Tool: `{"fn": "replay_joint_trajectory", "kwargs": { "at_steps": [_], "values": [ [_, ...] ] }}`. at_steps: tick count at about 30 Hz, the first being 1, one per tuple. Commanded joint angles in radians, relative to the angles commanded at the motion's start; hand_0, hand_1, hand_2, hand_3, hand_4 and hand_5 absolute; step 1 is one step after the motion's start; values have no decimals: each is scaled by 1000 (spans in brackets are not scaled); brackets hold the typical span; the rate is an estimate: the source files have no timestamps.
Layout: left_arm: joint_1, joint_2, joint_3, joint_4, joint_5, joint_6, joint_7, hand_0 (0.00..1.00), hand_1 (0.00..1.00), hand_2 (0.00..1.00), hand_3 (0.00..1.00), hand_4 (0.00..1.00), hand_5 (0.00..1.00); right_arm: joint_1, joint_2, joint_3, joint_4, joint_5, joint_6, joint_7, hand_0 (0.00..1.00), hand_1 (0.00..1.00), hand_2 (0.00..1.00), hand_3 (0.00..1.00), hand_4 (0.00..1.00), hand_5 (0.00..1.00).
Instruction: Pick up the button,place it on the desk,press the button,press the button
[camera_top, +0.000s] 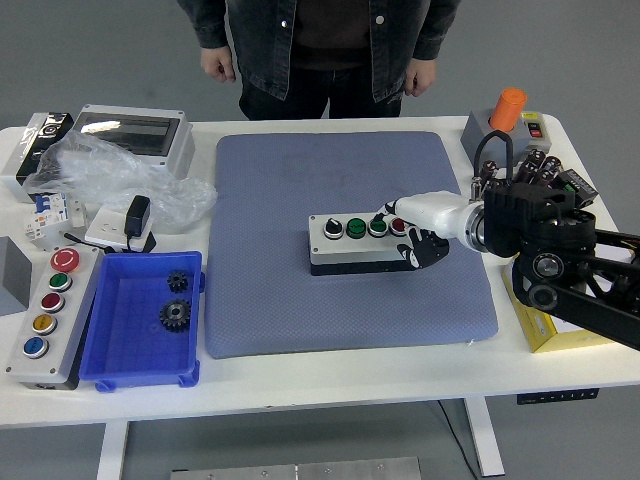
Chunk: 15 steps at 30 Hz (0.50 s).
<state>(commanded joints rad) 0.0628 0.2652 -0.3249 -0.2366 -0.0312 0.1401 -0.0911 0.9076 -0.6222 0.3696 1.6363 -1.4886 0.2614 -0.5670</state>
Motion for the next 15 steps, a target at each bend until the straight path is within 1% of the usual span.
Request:
{"fn": "replay_joint_trajectory", "kwargs": {
  "at_steps": [8, 15],
  "values": [
    [-4, 2, -3, 0, 1, 1, -2, 708, 758, 683, 702, 764, 439, 3, 10, -19, -17, 4, -8, 5, 339, 276, 214, 893, 443, 2],
    [-7, 3, -6, -1, 1, 0, -6, 708, 759, 683, 702, 764, 440, 4, 21, -35, -49, 12, -14, 13, 336, 276, 214, 887, 443, 2]
  ]
}}
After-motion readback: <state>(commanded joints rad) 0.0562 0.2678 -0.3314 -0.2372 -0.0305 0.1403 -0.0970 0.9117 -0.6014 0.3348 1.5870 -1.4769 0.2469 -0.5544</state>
